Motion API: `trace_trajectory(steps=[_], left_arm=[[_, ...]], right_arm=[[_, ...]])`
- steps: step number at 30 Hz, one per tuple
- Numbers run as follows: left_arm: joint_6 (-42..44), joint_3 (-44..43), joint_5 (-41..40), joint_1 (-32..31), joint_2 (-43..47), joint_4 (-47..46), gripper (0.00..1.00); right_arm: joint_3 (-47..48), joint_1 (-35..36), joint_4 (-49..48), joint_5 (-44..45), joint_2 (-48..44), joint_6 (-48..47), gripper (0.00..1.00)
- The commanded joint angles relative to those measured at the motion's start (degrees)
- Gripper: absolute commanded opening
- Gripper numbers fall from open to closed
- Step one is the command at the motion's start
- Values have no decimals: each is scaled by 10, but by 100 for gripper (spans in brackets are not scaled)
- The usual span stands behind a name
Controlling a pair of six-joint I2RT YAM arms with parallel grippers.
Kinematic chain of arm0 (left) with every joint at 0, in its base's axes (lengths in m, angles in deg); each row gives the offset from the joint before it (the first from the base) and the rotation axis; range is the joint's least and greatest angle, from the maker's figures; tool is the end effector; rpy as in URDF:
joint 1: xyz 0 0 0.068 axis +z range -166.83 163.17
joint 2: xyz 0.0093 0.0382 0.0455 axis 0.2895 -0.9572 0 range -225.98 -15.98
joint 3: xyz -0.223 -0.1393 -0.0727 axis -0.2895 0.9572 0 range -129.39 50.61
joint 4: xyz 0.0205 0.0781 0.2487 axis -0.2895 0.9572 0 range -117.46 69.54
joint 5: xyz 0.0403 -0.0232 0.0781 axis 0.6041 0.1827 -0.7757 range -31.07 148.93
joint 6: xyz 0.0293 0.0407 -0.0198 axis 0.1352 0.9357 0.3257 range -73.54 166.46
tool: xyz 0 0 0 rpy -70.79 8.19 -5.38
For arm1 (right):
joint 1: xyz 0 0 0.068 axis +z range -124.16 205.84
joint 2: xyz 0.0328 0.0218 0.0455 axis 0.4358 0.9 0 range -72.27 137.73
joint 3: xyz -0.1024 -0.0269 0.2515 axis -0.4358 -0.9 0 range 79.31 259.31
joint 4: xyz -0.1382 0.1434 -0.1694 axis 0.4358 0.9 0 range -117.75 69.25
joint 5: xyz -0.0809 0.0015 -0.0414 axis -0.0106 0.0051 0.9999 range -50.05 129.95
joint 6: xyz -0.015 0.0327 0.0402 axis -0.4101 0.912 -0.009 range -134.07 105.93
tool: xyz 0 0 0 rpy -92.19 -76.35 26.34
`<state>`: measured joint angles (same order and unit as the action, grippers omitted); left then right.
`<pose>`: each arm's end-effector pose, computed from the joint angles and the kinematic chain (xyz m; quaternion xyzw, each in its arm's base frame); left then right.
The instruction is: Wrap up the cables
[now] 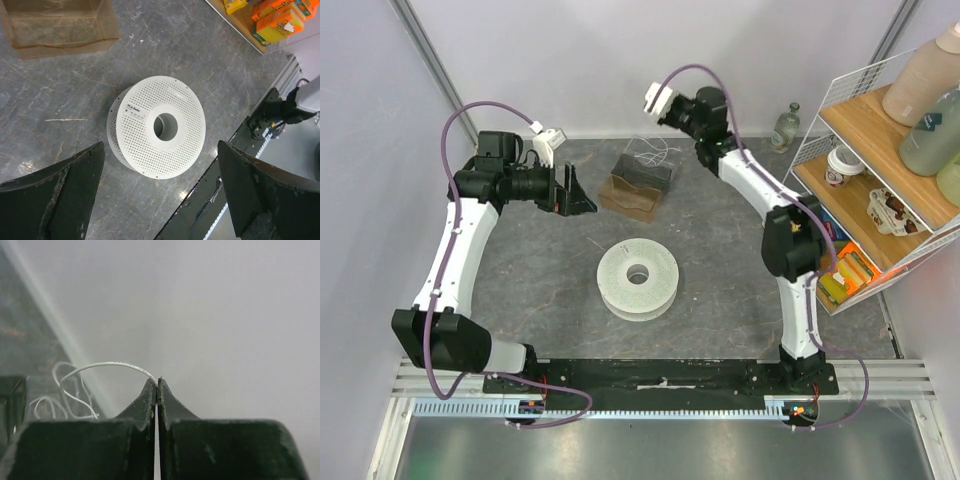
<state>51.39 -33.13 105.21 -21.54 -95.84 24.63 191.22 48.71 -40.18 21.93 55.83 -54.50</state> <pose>0.2765 -0.0486 0.3763 0.2118 0.8443 -0.3665 0.3287 0.4956 0.2210 0.3036 -0.4694 0.5575 0.0099 0.6847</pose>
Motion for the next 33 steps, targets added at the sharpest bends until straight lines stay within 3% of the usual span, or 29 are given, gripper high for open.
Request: trace_trajectory(steps=[1,14,19,24,33], left_arm=[[-30,-32,-21,4,24,-23,99],[-9,-34,-12,5,58,-59,95],[-5,-30,35,2,69,-81,90],[0,-37,50,-9,66,-87,88],[42,-37,64,-73,78,-110,87]], right_arm=[[31,-2,-11,-2,-111,62,0],[138,-7,49,36,-266,148,0],[175,-7,43,74,-304,153,0],[161,-7,24,96,-355,134,0],[49,-7,16,83,-463,110,0]])
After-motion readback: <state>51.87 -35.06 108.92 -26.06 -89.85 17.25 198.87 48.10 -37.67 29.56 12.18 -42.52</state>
